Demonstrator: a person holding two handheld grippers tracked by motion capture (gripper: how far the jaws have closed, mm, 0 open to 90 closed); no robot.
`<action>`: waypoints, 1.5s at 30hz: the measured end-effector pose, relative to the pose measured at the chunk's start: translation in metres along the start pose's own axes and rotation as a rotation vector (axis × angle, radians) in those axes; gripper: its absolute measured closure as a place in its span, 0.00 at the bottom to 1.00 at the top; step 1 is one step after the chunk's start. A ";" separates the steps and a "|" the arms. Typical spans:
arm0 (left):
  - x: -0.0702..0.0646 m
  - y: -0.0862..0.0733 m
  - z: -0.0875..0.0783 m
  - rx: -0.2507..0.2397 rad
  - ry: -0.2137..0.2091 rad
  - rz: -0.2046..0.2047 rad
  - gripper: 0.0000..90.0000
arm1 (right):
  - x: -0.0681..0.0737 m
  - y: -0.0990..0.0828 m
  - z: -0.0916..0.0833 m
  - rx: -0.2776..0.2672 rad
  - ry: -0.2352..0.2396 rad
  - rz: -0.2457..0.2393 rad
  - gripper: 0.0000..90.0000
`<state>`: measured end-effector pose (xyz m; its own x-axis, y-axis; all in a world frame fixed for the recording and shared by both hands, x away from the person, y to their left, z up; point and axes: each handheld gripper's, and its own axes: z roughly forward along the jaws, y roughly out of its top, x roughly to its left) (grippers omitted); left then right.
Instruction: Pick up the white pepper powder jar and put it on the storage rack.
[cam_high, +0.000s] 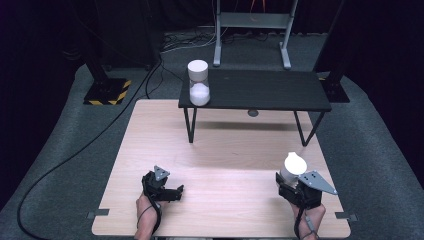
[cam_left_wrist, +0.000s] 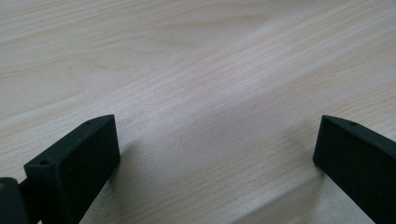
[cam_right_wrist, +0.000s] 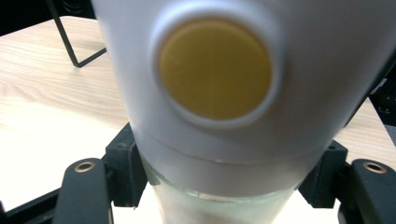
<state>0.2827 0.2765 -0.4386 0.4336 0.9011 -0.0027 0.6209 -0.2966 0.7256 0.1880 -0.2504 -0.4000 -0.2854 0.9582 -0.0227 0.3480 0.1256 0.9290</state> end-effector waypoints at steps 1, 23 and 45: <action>0.000 0.000 0.000 0.000 0.000 0.000 0.00 | -0.001 0.001 0.000 -0.001 -0.001 -0.002 0.34; 0.000 0.000 0.000 0.000 0.000 0.000 0.00 | -0.015 0.024 0.000 -0.005 -0.034 -0.016 0.34; 0.000 0.000 0.000 0.000 0.000 0.000 0.00 | -0.029 0.049 0.005 -0.006 -0.048 -0.022 0.34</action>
<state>0.2827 0.2765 -0.4386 0.4336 0.9011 -0.0027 0.6208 -0.2965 0.7257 0.2173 -0.2704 -0.3560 -0.2496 0.9664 -0.0610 0.3367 0.1456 0.9303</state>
